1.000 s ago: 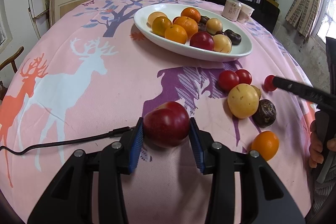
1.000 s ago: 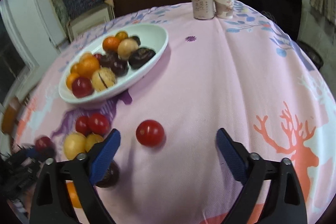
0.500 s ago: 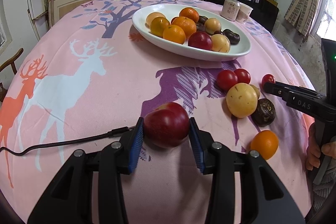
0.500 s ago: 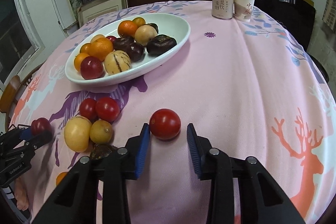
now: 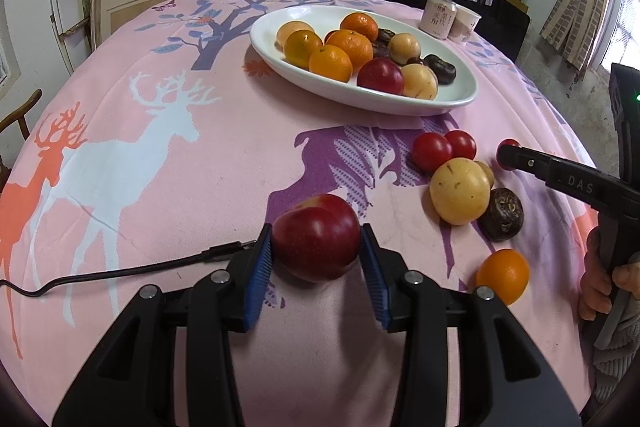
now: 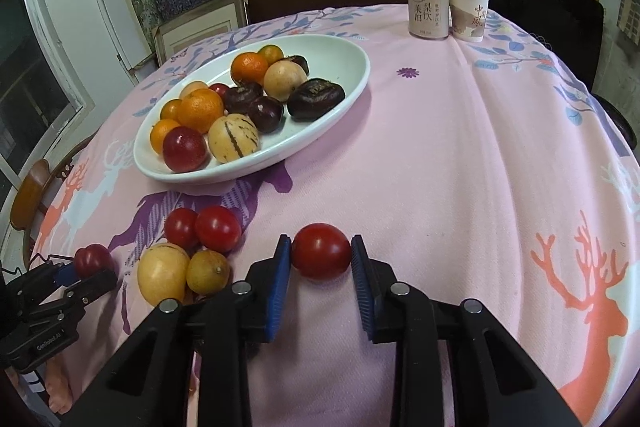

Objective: Organize fruits
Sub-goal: 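Carry both fruits over the white plate and open both tools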

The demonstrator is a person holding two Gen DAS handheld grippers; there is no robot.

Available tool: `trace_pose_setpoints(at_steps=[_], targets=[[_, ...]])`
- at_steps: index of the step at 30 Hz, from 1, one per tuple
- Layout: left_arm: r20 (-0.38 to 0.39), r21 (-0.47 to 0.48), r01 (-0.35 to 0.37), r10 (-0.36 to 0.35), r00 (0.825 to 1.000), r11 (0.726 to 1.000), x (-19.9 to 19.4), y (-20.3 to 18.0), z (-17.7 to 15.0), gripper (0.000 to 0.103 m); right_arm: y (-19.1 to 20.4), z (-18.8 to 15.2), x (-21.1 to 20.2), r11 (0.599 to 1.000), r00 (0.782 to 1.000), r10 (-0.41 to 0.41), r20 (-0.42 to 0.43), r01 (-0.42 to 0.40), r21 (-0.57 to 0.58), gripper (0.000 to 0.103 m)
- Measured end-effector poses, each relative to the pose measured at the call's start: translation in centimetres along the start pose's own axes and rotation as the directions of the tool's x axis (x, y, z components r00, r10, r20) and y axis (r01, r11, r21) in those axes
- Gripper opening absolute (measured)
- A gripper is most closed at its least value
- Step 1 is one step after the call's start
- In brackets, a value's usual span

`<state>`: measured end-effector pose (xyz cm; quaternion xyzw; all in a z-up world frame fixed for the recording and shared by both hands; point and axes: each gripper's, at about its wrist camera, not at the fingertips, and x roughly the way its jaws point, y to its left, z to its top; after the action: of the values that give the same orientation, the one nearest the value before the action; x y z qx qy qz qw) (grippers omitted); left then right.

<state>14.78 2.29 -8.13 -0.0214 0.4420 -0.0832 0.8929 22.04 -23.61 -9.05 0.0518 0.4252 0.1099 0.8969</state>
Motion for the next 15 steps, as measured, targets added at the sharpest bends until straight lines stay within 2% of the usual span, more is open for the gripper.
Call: trace_pose_setpoints(at_steps=[10,12,15], targets=[[0.037,-0.015,-0.012,0.012,0.999,1.000,-0.6,0.3,0.4,0.041,-1.3,0.2,-1.0,0.998,0.999,0.012,0.038,-0.015,0.063,0.031],[0.059,-0.020,-0.024,0.025,0.998,1.000,-1.2,0.2,0.7,0.041,-1.7,0.3,-1.5,0.997,0.998,0.015,0.061,-0.020,0.078,0.031],[0.102,-0.020,-0.001,0.003,0.995,1.000,-2.4,0.3,2.4,0.041,-2.4,0.6,-2.9,0.993,0.992,0.021,0.123,-0.035,0.113,0.031]])
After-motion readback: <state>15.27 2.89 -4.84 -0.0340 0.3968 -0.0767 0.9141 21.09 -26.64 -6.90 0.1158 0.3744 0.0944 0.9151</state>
